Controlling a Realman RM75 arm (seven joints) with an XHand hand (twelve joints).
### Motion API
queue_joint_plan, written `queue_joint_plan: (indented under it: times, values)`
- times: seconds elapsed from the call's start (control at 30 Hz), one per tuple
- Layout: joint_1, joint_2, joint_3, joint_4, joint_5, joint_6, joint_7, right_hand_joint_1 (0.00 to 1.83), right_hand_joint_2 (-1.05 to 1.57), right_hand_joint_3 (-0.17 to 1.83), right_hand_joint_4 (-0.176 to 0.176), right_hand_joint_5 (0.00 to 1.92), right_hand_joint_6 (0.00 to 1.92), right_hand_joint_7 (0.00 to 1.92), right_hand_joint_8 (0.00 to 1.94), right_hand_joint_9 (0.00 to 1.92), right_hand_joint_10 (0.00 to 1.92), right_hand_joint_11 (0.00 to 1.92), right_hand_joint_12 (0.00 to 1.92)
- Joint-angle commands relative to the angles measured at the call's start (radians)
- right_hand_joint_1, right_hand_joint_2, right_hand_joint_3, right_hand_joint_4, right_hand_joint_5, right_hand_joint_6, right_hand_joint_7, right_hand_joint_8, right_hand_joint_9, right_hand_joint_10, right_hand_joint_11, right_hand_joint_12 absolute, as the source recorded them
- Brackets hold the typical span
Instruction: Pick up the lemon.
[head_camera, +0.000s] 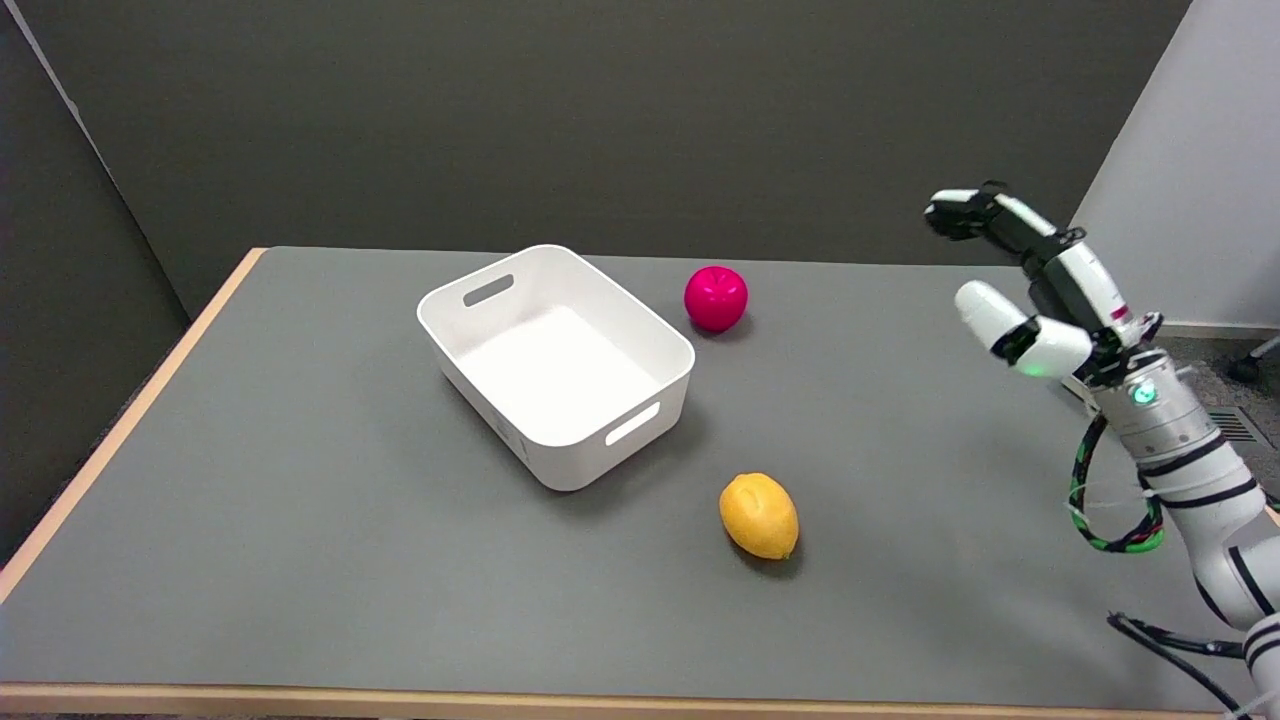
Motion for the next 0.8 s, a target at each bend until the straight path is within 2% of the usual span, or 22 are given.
queue_joint_plan:
  times: [0.03,0.17,0.3,0.47,0.53,0.8]
  values:
    - [-0.264,-0.116,-0.207,0.251,-0.002,0.037,-0.171,0.51,0.71,0.98,-0.015,0.29,0.56,0.39,0.49,0.27,0.81,0.06,1.19]
    - [-0.319,-0.135,-0.266,0.258,-0.002,0.083,-0.261,0.54,0.69,0.98,-0.015,0.29,0.57,0.4,0.51,0.27,0.82,0.07,1.2]
    - [-0.385,-0.145,-0.318,0.298,-0.008,0.204,-0.403,0.58,0.67,0.97,-0.035,0.29,0.56,0.4,0.52,0.29,0.86,0.1,1.25]
    - [-0.476,-0.159,-0.354,0.44,-0.002,0.405,-0.609,0.58,0.65,0.95,-0.071,0.26,0.52,0.36,0.52,0.27,0.89,0.12,1.31]
    - [-0.509,-0.174,-0.362,0.514,-0.002,0.485,-0.664,0.6,0.65,0.89,-0.087,0.25,0.48,0.34,0.49,0.22,0.9,0.08,1.3]
    - [-0.54,-0.2,-0.401,0.654,-0.002,0.64,-0.73,0.54,0.62,0.84,-0.136,0.19,0.43,0.28,0.46,0.14,0.88,0.0,1.26]
